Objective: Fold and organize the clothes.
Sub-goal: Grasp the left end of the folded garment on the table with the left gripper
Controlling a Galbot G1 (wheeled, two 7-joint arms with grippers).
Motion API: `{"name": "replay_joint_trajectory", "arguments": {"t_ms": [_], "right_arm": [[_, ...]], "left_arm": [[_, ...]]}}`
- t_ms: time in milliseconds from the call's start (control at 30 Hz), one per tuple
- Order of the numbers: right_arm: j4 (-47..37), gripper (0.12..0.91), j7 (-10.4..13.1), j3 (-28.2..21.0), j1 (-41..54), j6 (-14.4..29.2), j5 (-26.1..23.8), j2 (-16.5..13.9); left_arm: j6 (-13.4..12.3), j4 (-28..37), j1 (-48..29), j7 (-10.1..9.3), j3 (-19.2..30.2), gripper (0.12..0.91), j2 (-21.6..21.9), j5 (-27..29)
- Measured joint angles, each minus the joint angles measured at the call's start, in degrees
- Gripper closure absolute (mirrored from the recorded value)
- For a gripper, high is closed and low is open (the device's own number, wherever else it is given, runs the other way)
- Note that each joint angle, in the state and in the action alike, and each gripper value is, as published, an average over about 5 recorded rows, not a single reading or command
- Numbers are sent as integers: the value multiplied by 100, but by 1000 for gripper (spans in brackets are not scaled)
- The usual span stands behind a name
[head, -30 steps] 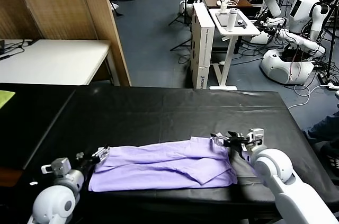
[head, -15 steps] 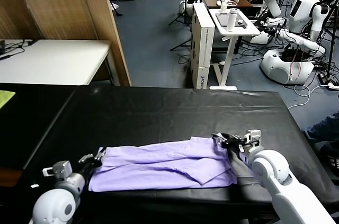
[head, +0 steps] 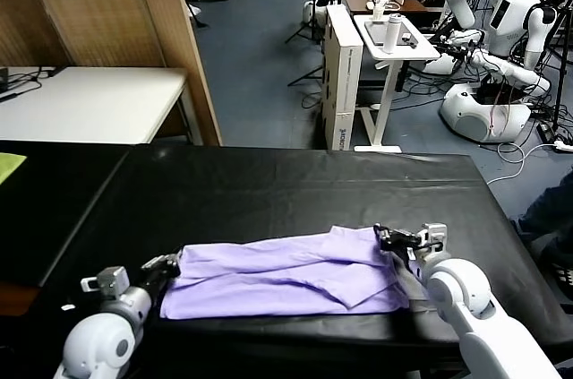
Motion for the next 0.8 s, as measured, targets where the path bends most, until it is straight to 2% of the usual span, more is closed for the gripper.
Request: {"name": "replay_joint_trajectory", "arguments": {"t_ms": [400,533,600,667,733,800], "right_arm": [[-90,886,113,302,-70,133,-44,338],[-28,885,-8,375,-147,114,-31,360],[11,856,-131,407,-178,117,-25,340],[52,770,-258,434,-196,160,-25,309],[93,662,-363,460,-209,227,-25,273],[144,529,-445,494,-231,299,-25,232]], "left_arm": [[64,473,-845,-35,456,885,104,4],[60,565,-993,-31,507,885,143,-9],[49,577,-1006,-30,507,885,145,-2],[28,578,-995,-30,497,883,146,11],[6,578,-982,-27,477,848,151,21],[-5,574,-973,-24,444,757,165,25]]}}
